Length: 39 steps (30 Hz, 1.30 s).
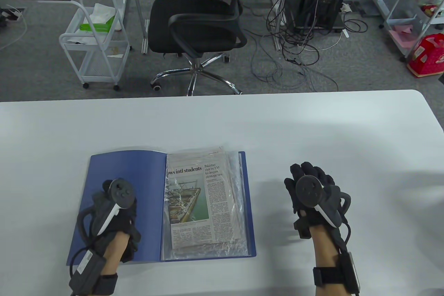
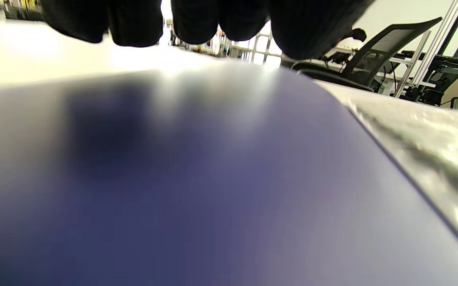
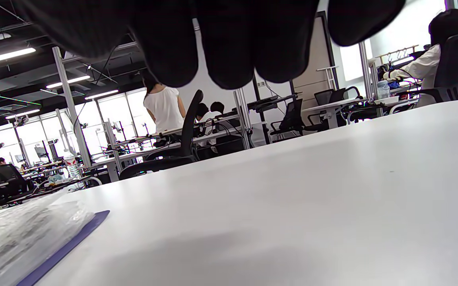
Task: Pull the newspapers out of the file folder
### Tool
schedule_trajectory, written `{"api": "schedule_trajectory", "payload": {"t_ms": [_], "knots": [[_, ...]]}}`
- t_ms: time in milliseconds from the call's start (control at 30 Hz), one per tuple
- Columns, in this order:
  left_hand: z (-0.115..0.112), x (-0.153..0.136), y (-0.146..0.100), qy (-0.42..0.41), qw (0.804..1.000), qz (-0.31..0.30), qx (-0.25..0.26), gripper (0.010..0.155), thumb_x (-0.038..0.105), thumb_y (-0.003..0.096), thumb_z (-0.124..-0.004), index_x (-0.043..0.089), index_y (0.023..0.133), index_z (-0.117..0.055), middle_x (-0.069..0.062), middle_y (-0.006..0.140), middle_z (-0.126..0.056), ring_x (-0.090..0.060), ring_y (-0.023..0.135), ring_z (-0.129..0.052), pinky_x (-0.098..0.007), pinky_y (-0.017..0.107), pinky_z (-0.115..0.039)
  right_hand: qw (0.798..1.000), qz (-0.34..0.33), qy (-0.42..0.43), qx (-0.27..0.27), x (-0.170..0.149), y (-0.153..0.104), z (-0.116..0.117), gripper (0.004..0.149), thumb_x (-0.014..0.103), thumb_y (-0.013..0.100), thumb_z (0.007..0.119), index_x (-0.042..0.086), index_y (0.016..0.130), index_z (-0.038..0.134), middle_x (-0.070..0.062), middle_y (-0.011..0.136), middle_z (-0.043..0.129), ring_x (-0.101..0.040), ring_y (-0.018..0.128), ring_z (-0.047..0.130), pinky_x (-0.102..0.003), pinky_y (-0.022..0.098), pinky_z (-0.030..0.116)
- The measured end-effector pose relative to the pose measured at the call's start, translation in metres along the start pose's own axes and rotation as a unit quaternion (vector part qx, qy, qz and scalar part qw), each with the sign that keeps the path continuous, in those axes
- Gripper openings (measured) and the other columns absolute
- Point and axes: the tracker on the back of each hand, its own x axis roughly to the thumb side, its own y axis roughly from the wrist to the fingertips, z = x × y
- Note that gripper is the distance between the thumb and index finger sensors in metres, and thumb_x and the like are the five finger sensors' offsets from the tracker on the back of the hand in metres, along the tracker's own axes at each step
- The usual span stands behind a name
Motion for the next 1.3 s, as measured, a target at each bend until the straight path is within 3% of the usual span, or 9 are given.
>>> {"api": "schedule_trajectory", "payload": {"t_ms": [100,367,600,733,933,1067,1300], "knots": [[-0.012,-0.008,0.005,-0.020,0.999,0.001,-0.033,0.070,0.042,0.0512,-0.070,0.015,0.114,-0.054,-0.023,0.119,-0.048,-0.060,0.102,-0.057,-0.066,0.067,-0.062,1.000,0.001,0.001,0.003,-0.001,0.000,0.001,0.057,0.051,0.040,0.071,0.026,0.091,0.076,-0.011,0.100,0.077,-0.043,0.092,0.078,-0.067,0.063,0.061],[-0.003,-0.007,-0.004,-0.052,0.998,-0.030,0.020,0.070,0.042,0.0510,-0.070,0.014,0.113,-0.057,-0.025,0.119,-0.053,-0.061,0.102,-0.059,-0.067,0.066,-0.062,1.000,0.000,0.001,0.010,0.000,0.000,0.003,0.057,0.051,0.040,0.071,0.026,0.091,0.077,-0.011,0.100,0.077,-0.043,0.092,0.078,-0.067,0.063,0.061],[0.018,0.028,-0.030,-0.078,0.979,-0.158,0.101,0.069,0.042,0.0503,-0.071,0.015,0.113,-0.061,-0.024,0.119,-0.057,-0.063,0.102,-0.059,-0.071,0.067,-0.058,1.000,-0.001,0.003,0.008,0.000,0.000,0.003,0.057,0.051,0.040,0.071,0.026,0.091,0.076,-0.011,0.100,0.077,-0.043,0.092,0.078,-0.067,0.063,0.061],[0.019,0.049,-0.046,-0.075,0.961,-0.241,0.111,0.069,0.043,0.0502,-0.071,0.016,0.113,-0.062,-0.023,0.119,-0.058,-0.063,0.103,-0.059,-0.072,0.068,-0.056,1.000,-0.002,0.002,0.010,0.000,0.000,0.005,0.057,0.051,0.040,0.071,0.026,0.091,0.076,-0.011,0.100,0.077,-0.042,0.092,0.078,-0.067,0.063,0.061],[-0.003,0.079,-0.059,-0.022,0.944,-0.327,0.049,0.070,0.044,0.0502,-0.072,0.016,0.113,-0.060,-0.022,0.120,-0.057,-0.062,0.104,-0.058,-0.071,0.069,-0.055,1.000,-0.007,-0.003,0.014,0.003,-0.001,0.007,0.057,0.051,0.040,0.071,0.026,0.091,0.076,-0.011,0.100,0.077,-0.042,0.092,0.078,-0.067,0.062,0.061],[-0.029,0.092,-0.058,0.027,0.932,-0.360,-0.034,0.073,0.045,0.0501,-0.072,0.017,0.115,-0.054,-0.021,0.122,-0.048,-0.061,0.105,-0.050,-0.071,0.070,-0.050,1.000,-0.010,-0.003,0.016,0.004,-0.001,0.008,0.057,0.051,0.040,0.071,0.026,0.091,0.077,-0.011,0.100,0.077,-0.043,0.092,0.078,-0.067,0.062,0.061],[-0.064,0.094,-0.049,0.080,0.920,-0.348,-0.162,0.089,0.058,0.0464,-0.070,0.016,0.116,-0.035,-0.022,0.121,-0.022,-0.058,0.105,-0.022,-0.070,0.071,-0.030,1.000,-0.016,-0.007,0.021,0.008,-0.002,0.011,0.057,0.051,0.040,0.071,0.026,0.091,0.076,-0.011,0.100,0.077,-0.043,0.092,0.078,-0.067,0.063,0.061]]}}
